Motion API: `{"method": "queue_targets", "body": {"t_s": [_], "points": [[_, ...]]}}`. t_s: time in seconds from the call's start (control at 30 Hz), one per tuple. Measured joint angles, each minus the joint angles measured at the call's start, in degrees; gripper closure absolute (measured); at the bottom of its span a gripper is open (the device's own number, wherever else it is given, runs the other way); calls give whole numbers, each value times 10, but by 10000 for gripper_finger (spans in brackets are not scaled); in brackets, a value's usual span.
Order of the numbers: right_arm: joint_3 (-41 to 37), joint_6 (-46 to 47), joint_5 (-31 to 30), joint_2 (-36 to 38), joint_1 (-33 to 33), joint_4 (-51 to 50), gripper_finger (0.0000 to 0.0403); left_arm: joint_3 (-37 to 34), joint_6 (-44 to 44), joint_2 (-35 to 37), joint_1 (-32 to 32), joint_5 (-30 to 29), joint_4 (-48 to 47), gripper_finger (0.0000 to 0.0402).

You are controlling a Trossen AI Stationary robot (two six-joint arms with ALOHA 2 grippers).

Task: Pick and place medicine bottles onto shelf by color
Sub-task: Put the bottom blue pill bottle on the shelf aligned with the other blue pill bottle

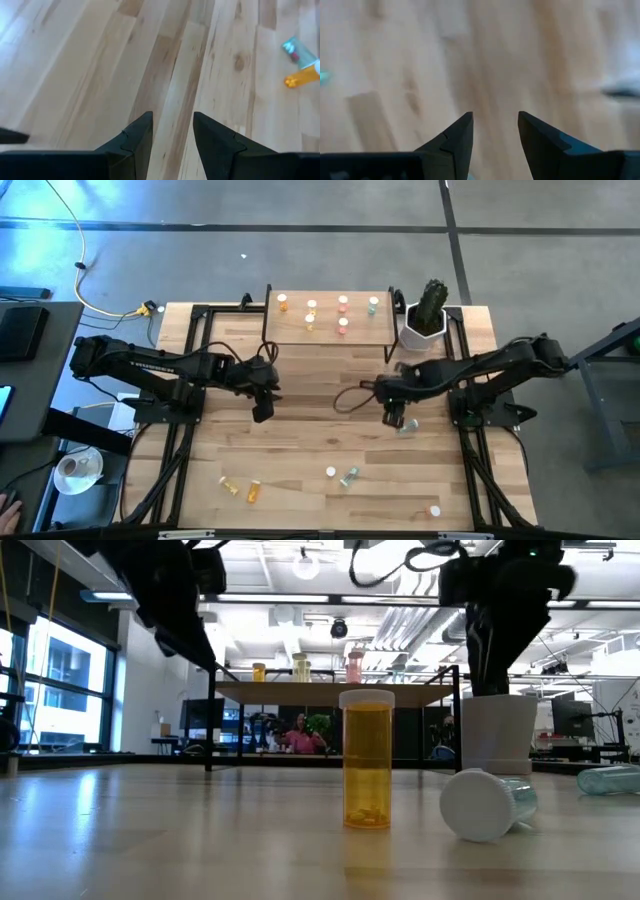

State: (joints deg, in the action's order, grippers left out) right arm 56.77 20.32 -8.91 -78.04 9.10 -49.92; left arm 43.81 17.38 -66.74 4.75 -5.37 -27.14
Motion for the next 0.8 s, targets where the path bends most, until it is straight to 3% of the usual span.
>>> {"method": "queue_targets", "body": {"t_s": [0.33,0.8], "points": [[-91,-91,43,0,83,251,256,0,0,0,0,0,33,270],[-157,-129,66,-19,119,487,256,0,0,0,0,0,35,270]]}}
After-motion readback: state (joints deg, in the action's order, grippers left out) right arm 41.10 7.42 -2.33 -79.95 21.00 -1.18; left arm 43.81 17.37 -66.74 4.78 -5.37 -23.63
